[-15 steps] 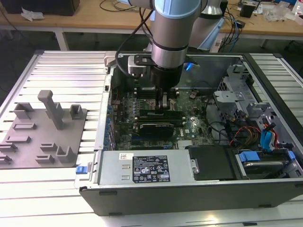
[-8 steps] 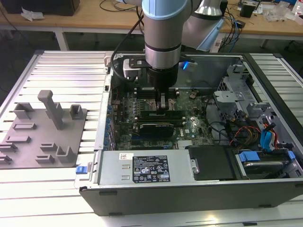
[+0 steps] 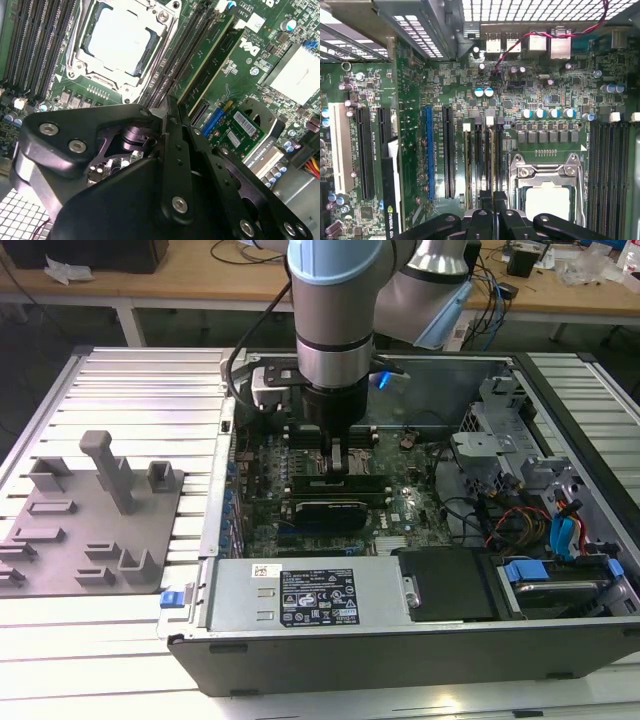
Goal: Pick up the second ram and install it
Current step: 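Insert the second ram into the second slot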
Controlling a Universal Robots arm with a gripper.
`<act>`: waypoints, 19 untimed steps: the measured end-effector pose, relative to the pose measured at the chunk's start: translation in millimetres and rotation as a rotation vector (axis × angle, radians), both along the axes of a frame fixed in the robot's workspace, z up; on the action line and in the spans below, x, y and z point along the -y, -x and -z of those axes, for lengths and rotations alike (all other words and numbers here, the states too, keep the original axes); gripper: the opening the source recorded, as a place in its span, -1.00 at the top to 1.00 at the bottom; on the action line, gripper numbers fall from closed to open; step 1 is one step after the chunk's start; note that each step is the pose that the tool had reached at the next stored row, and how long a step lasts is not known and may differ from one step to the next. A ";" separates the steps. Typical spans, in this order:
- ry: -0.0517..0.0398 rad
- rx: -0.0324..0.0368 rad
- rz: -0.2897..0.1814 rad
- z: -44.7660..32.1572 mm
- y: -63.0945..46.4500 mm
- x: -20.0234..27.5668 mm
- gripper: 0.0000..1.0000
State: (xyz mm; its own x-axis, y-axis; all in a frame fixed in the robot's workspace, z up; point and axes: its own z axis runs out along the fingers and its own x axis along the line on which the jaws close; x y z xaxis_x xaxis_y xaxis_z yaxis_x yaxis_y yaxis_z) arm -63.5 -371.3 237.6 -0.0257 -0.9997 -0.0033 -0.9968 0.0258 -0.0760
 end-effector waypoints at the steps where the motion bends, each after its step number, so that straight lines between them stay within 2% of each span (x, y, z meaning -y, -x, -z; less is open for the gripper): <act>1: -0.0001 0.0000 0.005 0.3 0.0 0.0 0.81; 5: 0.0002 -0.0001 0.020 0.8 -0.3 0.1 0.81; 9: -0.0001 0.0001 -0.001 1.4 -0.3 0.0 0.81; 13: 0.0000 0.0000 -0.002 4.5 -0.3 0.0 0.81; 19: 0.0001 -0.0001 -0.002 4.6 -0.2 0.0 0.81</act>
